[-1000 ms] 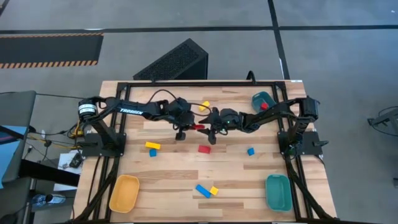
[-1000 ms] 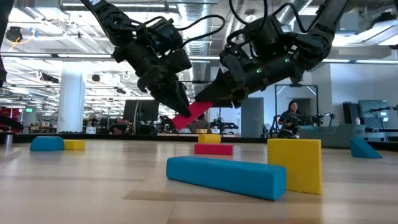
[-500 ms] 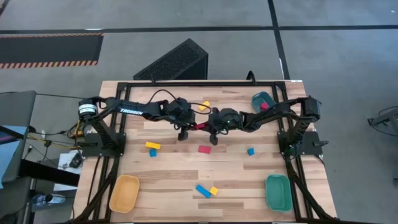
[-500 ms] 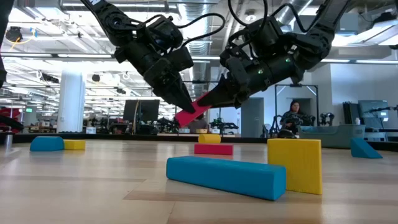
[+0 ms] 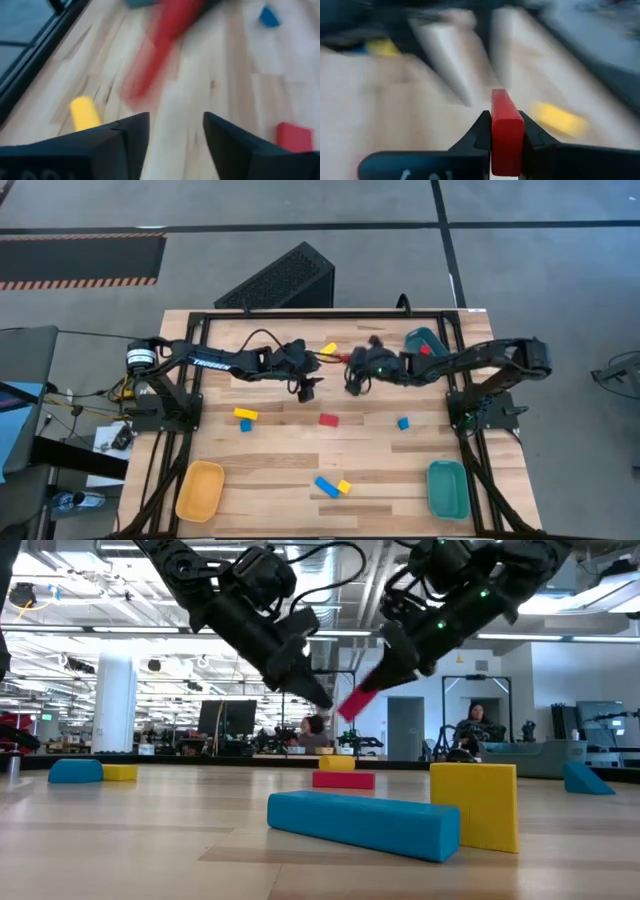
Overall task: Sort & place blocks by color
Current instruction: Put the top red block into the blue bin
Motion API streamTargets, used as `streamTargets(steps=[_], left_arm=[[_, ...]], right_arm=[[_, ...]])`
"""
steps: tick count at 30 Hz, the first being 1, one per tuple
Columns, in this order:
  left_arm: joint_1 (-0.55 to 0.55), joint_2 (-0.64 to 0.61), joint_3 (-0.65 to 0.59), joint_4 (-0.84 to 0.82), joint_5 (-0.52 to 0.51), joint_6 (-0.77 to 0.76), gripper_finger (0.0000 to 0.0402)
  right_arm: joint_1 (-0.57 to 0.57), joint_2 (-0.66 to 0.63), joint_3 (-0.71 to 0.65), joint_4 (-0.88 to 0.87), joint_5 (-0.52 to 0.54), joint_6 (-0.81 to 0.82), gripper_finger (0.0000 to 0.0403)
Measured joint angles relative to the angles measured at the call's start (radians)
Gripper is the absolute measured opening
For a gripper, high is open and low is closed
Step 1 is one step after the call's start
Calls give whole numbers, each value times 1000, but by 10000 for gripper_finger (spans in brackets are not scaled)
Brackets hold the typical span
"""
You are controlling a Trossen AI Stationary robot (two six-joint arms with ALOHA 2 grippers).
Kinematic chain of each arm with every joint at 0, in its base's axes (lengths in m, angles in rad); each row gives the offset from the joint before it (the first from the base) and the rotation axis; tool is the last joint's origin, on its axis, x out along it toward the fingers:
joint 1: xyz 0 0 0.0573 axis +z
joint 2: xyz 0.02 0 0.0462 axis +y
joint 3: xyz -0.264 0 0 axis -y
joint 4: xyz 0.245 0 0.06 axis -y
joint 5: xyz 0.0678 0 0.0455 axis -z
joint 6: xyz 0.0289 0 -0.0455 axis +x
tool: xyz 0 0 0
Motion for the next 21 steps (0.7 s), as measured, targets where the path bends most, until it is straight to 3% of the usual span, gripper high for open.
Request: streamTargets(steps=[5, 11, 15, 21], left_arm=[[23, 1, -1, -27, -51, 10, 240], [22, -11, -4, 12, -43, 0, 260], [24, -82, -52, 131, -45, 2, 256], [36, -267, -260, 457, 6, -2, 241]], right_arm=[[-3, -81, 0, -205, 197, 18, 45], [-44, -159, 0, -472, 356, 156, 47], [-74, -190, -5, -655, 441, 273, 50], [-85, -292, -114, -662, 458, 342, 52]])
